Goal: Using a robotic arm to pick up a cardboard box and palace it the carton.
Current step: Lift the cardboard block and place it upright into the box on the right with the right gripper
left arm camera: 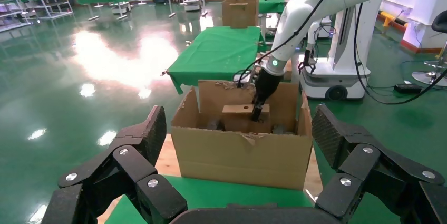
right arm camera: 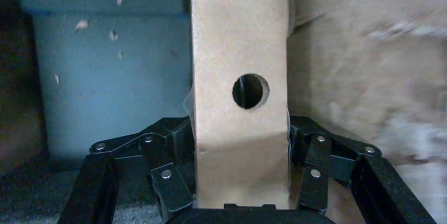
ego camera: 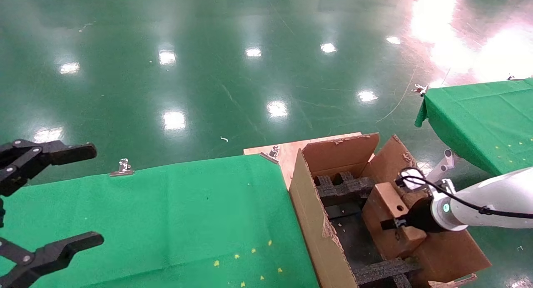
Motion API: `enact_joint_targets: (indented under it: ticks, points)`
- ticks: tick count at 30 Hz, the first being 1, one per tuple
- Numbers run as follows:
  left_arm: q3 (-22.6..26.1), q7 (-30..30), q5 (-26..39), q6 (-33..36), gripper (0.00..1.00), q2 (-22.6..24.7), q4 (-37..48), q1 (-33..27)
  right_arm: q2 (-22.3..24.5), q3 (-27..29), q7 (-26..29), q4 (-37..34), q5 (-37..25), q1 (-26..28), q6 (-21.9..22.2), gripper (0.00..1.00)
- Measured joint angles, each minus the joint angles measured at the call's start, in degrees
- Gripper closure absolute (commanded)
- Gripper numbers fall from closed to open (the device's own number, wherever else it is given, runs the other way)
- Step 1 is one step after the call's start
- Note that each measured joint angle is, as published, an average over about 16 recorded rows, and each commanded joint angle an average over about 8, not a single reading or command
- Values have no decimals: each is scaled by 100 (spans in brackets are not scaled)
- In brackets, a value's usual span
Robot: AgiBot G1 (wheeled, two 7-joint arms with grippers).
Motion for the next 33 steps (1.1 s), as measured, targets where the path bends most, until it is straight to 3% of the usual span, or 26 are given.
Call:
enact_joint_targets:
  ticks: [5,6,12,14,33]
  points:
    - [0,0,0,0,0,0,0,0,-87,1,-214,-169,163,-45,-29,99]
    - [0,0,0,0,0,0,0,0,-101,2,-249,-196,189,-52,-35,93]
    - [0,0,0,-1,0,0,1,1,-149,6,-379,-303,279,-72,-54,19]
    - [0,0,0,-1,0,0,1,1,-154,7,-393,-316,288,-72,-56,0]
    - [0,1,-1,-1,0,0,2,2,-115,32,-376,-273,177,89,-107,0]
